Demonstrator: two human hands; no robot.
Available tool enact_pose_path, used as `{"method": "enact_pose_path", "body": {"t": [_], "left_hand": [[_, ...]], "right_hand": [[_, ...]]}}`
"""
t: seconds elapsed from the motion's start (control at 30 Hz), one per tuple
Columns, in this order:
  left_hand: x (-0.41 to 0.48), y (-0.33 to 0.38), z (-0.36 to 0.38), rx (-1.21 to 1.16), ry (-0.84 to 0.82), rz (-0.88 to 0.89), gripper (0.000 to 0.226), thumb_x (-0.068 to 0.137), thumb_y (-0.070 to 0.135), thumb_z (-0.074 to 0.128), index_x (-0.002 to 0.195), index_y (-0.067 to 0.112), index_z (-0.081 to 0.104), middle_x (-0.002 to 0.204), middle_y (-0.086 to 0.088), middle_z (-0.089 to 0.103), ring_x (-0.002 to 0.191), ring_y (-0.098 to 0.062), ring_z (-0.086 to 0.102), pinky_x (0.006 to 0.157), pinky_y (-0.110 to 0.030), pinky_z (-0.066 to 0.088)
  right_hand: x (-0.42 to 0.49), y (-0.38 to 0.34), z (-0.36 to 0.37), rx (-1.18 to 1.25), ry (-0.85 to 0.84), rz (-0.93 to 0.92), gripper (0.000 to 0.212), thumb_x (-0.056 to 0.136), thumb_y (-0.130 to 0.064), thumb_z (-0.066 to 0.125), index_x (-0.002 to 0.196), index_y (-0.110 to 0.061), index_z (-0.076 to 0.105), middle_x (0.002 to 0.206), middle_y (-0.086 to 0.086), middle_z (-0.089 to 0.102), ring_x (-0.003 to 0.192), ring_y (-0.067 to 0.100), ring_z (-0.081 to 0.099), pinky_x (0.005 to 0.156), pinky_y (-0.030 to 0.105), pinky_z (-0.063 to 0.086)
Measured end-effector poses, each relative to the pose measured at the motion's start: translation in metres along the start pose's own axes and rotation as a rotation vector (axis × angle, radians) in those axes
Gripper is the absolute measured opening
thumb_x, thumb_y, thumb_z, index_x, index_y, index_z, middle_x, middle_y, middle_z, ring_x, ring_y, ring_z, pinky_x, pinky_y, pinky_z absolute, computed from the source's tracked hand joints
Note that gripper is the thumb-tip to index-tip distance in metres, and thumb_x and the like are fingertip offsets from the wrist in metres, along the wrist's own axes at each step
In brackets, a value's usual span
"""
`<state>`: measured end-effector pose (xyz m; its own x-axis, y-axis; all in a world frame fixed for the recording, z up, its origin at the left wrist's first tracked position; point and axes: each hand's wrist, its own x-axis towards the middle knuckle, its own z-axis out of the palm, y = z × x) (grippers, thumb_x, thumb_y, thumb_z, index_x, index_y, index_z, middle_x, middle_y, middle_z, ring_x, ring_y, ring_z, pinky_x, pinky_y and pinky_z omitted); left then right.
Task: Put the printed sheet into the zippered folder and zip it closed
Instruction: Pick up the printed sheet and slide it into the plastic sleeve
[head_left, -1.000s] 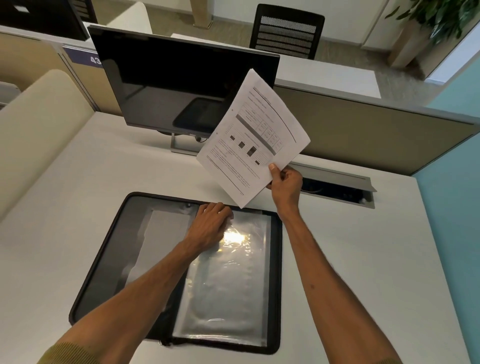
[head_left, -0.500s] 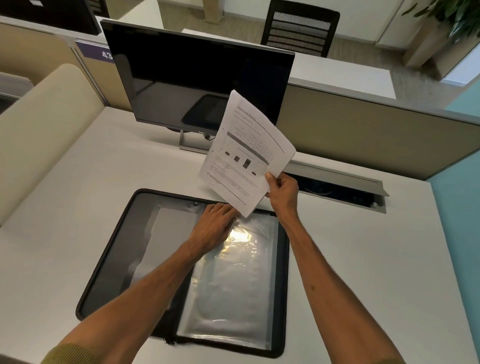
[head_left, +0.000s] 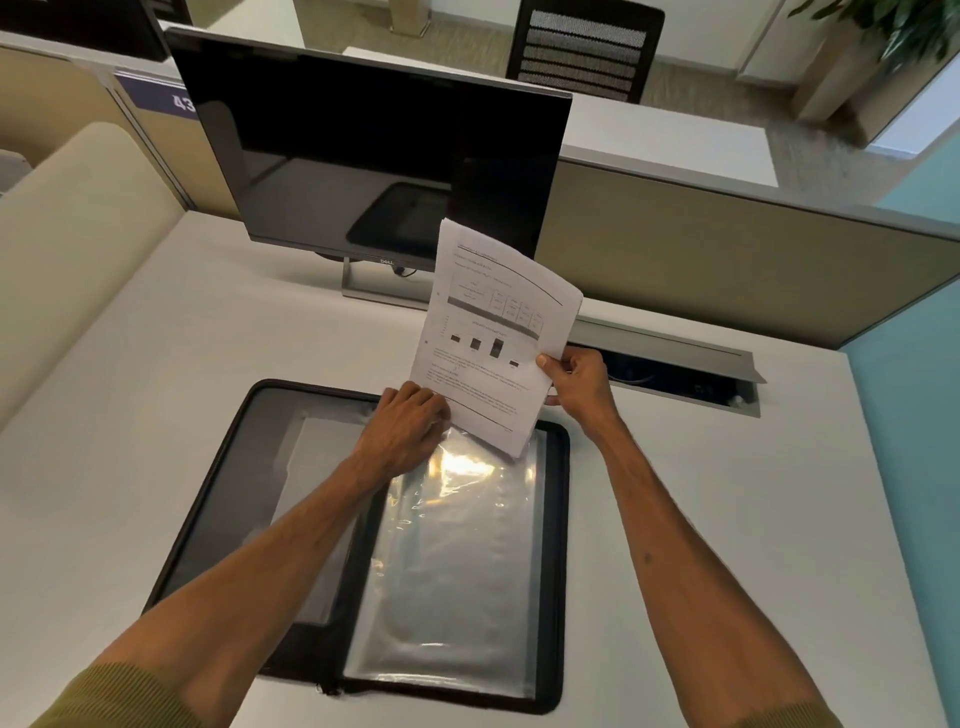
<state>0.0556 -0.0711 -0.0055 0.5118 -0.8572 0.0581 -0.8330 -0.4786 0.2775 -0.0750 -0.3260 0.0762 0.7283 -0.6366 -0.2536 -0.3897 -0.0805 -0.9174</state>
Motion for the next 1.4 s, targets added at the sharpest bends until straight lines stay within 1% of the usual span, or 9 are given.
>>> {"method": "enact_pose_path", "body": {"t": [0.1, 0.23, 0.4, 0.57, 0.8, 0.97, 1.17, 1.3, 1.4], "left_hand": [[0.000, -0.011, -0.003, 0.018, -0.023, -0.041, 0.018, 0.103, 0.038, 0.059, 0.113, 0.024, 0.065, 0.123, 0.003, 0.070, 0.119, -0.022, 0.056, 0.102, -0.041, 0.044], [-0.001, -0.021, -0.002, 0.035, -0.055, -0.057, 0.011, 0.103, 0.029, 0.060, 0.114, 0.028, 0.064, 0.124, 0.005, 0.067, 0.121, -0.021, 0.054, 0.105, -0.040, 0.042], [0.000, -0.018, -0.001, 0.019, 0.001, -0.115, 0.005, 0.104, 0.025, 0.060, 0.109, 0.026, 0.062, 0.117, 0.003, 0.068, 0.111, -0.021, 0.057, 0.096, -0.039, 0.047], [-0.004, -0.022, 0.000, -0.016, 0.032, -0.109, 0.007, 0.104, 0.030, 0.062, 0.110, 0.026, 0.061, 0.117, 0.004, 0.067, 0.108, -0.019, 0.057, 0.094, -0.040, 0.050], [-0.007, -0.023, 0.003, -0.010, 0.055, -0.099, 0.019, 0.100, 0.034, 0.068, 0.113, 0.021, 0.064, 0.129, -0.002, 0.056, 0.107, -0.022, 0.058, 0.092, -0.041, 0.054], [-0.003, -0.026, -0.003, 0.008, 0.033, -0.076, 0.020, 0.101, 0.036, 0.066, 0.113, 0.021, 0.067, 0.130, -0.003, 0.058, 0.111, -0.023, 0.060, 0.095, -0.042, 0.052], [0.002, -0.024, -0.006, 0.020, -0.016, -0.059, 0.021, 0.101, 0.037, 0.063, 0.115, 0.021, 0.064, 0.133, -0.002, 0.057, 0.114, -0.022, 0.058, 0.100, -0.044, 0.053], [0.005, -0.008, 0.002, 0.027, -0.028, 0.076, 0.025, 0.100, 0.046, 0.057, 0.113, 0.026, 0.063, 0.126, 0.002, 0.058, 0.109, -0.017, 0.055, 0.098, -0.039, 0.049], [0.011, -0.001, 0.010, 0.029, -0.015, 0.064, 0.021, 0.102, 0.047, 0.055, 0.110, 0.028, 0.060, 0.118, 0.005, 0.059, 0.105, -0.018, 0.054, 0.095, -0.040, 0.048]], "right_hand": [[0.006, 0.000, -0.007, -0.013, -0.057, 0.036, 0.024, 0.102, -0.019, 0.069, 0.125, -0.017, 0.067, 0.124, 0.007, 0.075, 0.110, 0.023, 0.074, 0.079, 0.050, 0.066], [0.011, 0.002, -0.010, 0.013, -0.085, 0.076, 0.030, 0.102, -0.016, 0.069, 0.132, -0.014, 0.064, 0.125, 0.008, 0.075, 0.110, 0.027, 0.075, 0.070, 0.040, 0.066], [0.020, -0.006, -0.008, -0.021, -0.106, 0.068, 0.031, 0.101, -0.015, 0.069, 0.132, -0.009, 0.065, 0.123, 0.008, 0.074, 0.105, 0.024, 0.075, 0.061, 0.031, 0.064], [0.027, -0.015, -0.018, 0.021, -0.107, 0.062, 0.026, 0.101, -0.015, 0.069, 0.127, -0.010, 0.068, 0.108, 0.000, 0.077, 0.097, 0.018, 0.076, 0.065, 0.035, 0.066], [0.027, 0.001, -0.016, -0.072, -0.162, 0.104, 0.030, 0.101, -0.015, 0.070, 0.130, -0.009, 0.065, 0.120, 0.007, 0.075, 0.105, 0.025, 0.075, 0.078, 0.046, 0.067], [0.031, 0.006, -0.013, -0.122, -0.231, 0.148, 0.024, 0.100, -0.015, 0.071, 0.122, -0.009, 0.065, 0.112, 0.001, 0.074, 0.096, 0.017, 0.075, 0.061, 0.029, 0.064], [0.041, 0.008, -0.005, -0.162, -0.309, 0.145, 0.026, 0.100, -0.016, 0.071, 0.123, -0.004, 0.068, 0.113, 0.005, 0.077, 0.098, 0.018, 0.076, 0.063, 0.025, 0.063], [0.046, 0.006, 0.004, -0.163, -0.316, 0.132, 0.025, 0.100, -0.017, 0.072, 0.121, -0.003, 0.070, 0.112, 0.005, 0.078, 0.099, 0.019, 0.077, 0.062, 0.022, 0.061], [0.047, 0.006, 0.002, -0.165, -0.329, 0.131, 0.025, 0.100, -0.016, 0.071, 0.121, -0.003, 0.070, 0.110, 0.003, 0.077, 0.092, 0.012, 0.076, 0.060, 0.019, 0.059]]}}
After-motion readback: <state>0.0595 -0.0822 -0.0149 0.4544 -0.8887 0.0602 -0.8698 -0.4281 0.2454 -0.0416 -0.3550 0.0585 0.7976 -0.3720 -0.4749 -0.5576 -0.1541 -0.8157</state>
